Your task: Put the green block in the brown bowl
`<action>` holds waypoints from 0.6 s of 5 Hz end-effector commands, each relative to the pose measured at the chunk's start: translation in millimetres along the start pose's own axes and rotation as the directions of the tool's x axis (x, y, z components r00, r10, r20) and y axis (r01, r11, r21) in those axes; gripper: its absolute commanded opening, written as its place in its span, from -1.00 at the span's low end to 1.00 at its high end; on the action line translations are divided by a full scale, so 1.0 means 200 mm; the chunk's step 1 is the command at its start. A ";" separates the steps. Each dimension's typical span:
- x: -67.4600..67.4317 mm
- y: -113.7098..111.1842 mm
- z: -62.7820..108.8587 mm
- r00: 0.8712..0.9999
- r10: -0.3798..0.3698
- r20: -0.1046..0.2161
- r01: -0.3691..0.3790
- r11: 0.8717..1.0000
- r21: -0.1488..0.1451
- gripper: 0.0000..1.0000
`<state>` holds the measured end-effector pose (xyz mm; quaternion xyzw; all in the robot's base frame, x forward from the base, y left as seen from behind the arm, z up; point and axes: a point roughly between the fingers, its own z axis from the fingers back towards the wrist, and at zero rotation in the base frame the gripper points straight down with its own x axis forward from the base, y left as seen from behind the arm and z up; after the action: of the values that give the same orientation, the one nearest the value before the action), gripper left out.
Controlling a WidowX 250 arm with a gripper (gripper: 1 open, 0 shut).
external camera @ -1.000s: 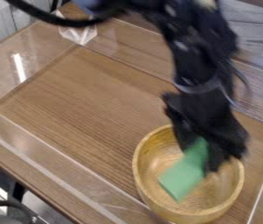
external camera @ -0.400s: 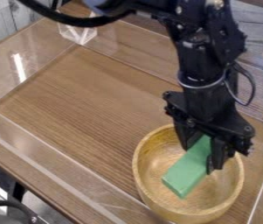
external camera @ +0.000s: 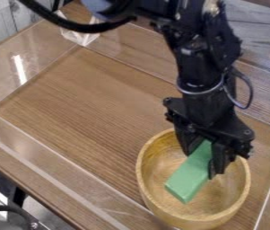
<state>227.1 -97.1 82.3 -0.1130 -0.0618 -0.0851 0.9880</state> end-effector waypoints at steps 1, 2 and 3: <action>0.04 0.01 0.02 0.999 -0.005 0.036 0.006 1.000 -0.015 -1.00; 0.05 0.01 0.00 0.999 0.000 0.032 0.001 1.000 -0.025 -1.00; 0.05 0.02 -0.01 1.000 0.005 0.028 -0.004 0.999 -0.035 -1.00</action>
<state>231.7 -96.5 73.5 -0.1288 -0.0564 -0.0807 0.9868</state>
